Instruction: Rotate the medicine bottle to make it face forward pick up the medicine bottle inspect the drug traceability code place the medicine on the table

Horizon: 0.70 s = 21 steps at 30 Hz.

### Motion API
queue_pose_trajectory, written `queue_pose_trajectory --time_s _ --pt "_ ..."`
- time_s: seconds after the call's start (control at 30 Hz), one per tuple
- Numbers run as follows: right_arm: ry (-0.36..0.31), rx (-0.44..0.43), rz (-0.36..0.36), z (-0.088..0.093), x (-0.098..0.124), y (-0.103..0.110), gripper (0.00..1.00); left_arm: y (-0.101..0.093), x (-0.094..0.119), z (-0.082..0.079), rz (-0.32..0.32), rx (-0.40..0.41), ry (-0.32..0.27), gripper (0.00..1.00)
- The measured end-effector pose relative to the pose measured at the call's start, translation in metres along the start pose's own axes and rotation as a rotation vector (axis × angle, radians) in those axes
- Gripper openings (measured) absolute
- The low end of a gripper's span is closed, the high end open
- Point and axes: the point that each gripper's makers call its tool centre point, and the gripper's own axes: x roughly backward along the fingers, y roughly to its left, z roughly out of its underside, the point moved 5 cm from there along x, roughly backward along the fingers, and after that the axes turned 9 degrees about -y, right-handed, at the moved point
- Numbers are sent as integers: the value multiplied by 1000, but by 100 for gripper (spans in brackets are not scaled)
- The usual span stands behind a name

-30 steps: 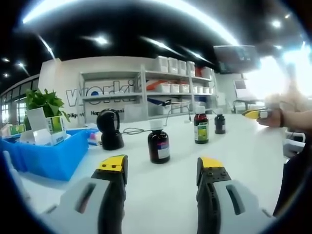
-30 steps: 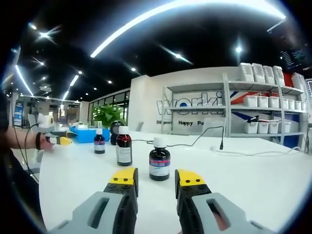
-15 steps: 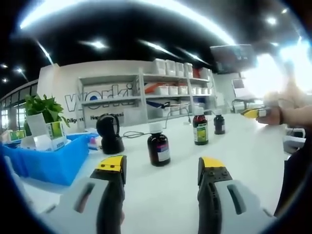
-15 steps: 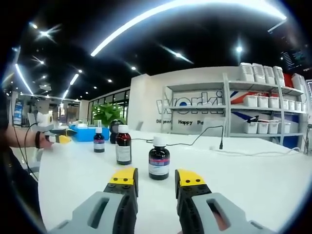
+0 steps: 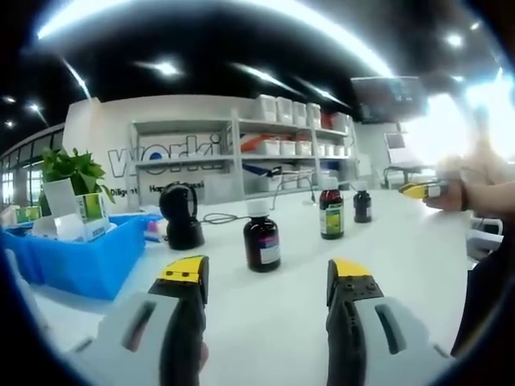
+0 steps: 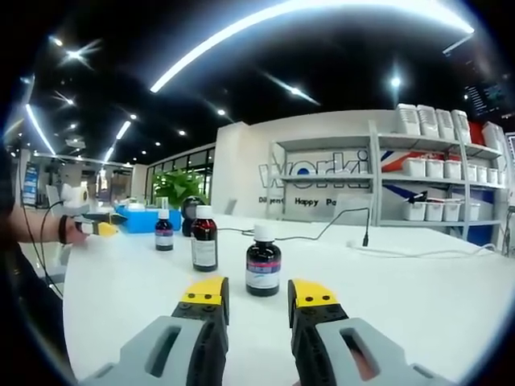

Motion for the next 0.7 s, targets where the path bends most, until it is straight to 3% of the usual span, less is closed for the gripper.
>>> queue_pose_trajectory --time_s 0.7 --pt "3 7 -5 1 0 0 25 -2 -2 1 7 -9 12 49"
